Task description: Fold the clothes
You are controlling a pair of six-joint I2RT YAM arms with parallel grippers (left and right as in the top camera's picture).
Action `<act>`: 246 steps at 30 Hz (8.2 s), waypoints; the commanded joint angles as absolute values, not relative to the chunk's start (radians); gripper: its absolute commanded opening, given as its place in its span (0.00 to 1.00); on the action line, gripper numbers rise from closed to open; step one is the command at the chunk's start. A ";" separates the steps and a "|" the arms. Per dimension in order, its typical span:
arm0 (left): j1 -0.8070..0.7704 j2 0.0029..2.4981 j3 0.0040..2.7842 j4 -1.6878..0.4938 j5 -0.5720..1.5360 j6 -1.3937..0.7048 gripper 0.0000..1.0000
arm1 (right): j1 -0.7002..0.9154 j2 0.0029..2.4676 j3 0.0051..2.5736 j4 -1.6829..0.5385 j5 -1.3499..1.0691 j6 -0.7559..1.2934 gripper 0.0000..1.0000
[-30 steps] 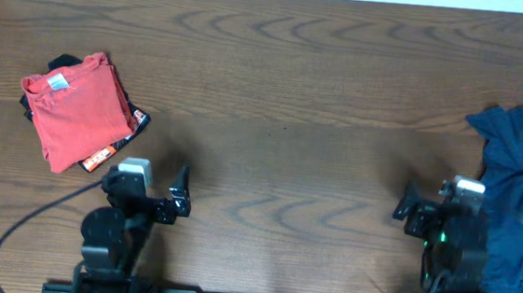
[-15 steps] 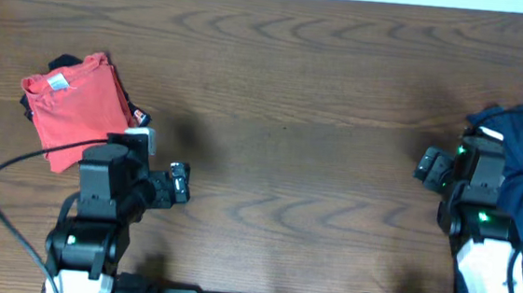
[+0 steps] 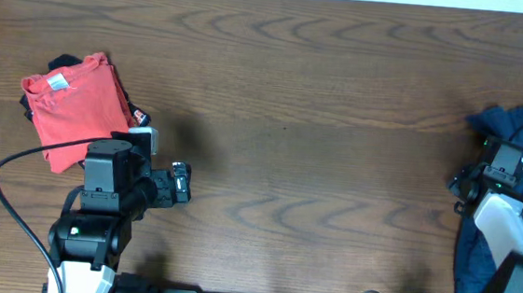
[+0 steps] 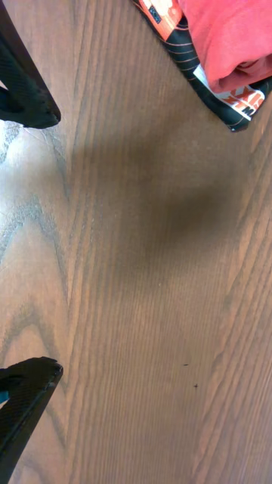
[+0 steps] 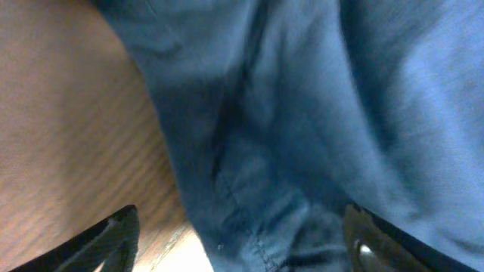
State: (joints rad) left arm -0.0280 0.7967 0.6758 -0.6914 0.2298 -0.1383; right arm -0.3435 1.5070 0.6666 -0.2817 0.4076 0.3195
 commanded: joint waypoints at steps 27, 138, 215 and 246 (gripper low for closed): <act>-0.025 0.796 0.703 -0.691 0.234 -0.148 0.98 | -0.238 1.245 1.174 -0.883 -0.332 0.088 0.01; -0.180 1.457 0.646 -0.721 0.522 -0.435 0.98 | 0.202 1.613 1.099 -0.423 -0.279 0.097 0.95; -0.329 1.188 0.411 -0.661 0.371 -1.482 0.99 | 0.114 1.440 1.098 -1.108 0.011 0.336 0.04; -0.476 0.726 0.828 -1.060 0.295 -0.949 0.06 | -0.249 1.065 1.129 -1.107 -0.341 0.077 0.01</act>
State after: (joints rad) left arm -0.4332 0.7887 0.7658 -1.0542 0.3252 -0.9451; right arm -0.2550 1.1103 1.0973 -1.1095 -0.2165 0.1696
